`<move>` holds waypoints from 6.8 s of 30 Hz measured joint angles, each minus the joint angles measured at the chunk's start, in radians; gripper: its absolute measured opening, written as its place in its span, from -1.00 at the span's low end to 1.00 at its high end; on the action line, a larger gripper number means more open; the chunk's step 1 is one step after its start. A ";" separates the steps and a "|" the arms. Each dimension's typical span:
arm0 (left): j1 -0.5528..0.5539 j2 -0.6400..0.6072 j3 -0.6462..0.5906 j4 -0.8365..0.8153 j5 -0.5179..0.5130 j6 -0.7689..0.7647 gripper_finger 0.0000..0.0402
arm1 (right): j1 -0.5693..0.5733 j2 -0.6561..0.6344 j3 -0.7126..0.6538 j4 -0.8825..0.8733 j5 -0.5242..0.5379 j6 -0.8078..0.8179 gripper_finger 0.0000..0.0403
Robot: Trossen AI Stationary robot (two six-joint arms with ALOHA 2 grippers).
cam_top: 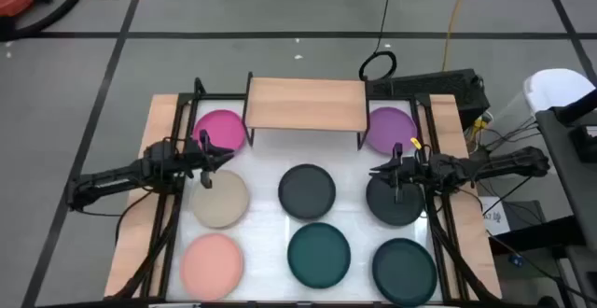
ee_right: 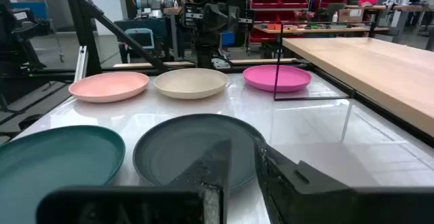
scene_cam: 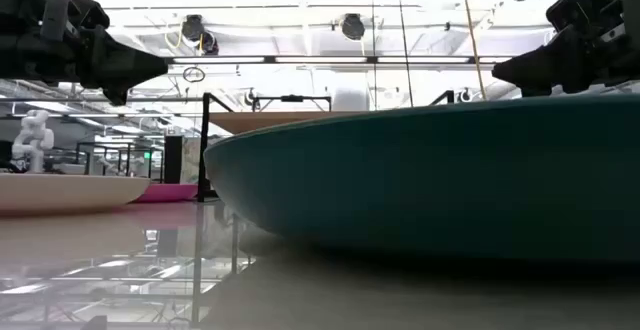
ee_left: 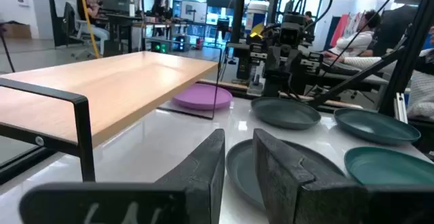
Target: Place and stack plates onto a shelf
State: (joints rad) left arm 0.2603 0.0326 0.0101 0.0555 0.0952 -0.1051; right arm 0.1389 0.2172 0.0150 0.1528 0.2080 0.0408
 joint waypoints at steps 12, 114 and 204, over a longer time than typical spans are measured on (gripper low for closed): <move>0.000 0.000 0.000 0.000 0.000 0.000 -0.60 | 0.000 0.000 0.000 0.000 0.000 0.000 -0.76; 0.000 0.000 0.000 0.001 0.000 0.000 -0.60 | -0.013 0.498 0.204 0.170 0.025 0.123 -0.76; 0.000 0.000 0.000 0.000 0.000 0.000 -0.60 | -0.347 0.728 0.400 -0.566 0.459 0.408 -1.00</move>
State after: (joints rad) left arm 0.2602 0.0326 0.0101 0.0558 0.0956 -0.1053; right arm -0.2082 0.9454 0.4153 -0.4134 0.6669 0.4488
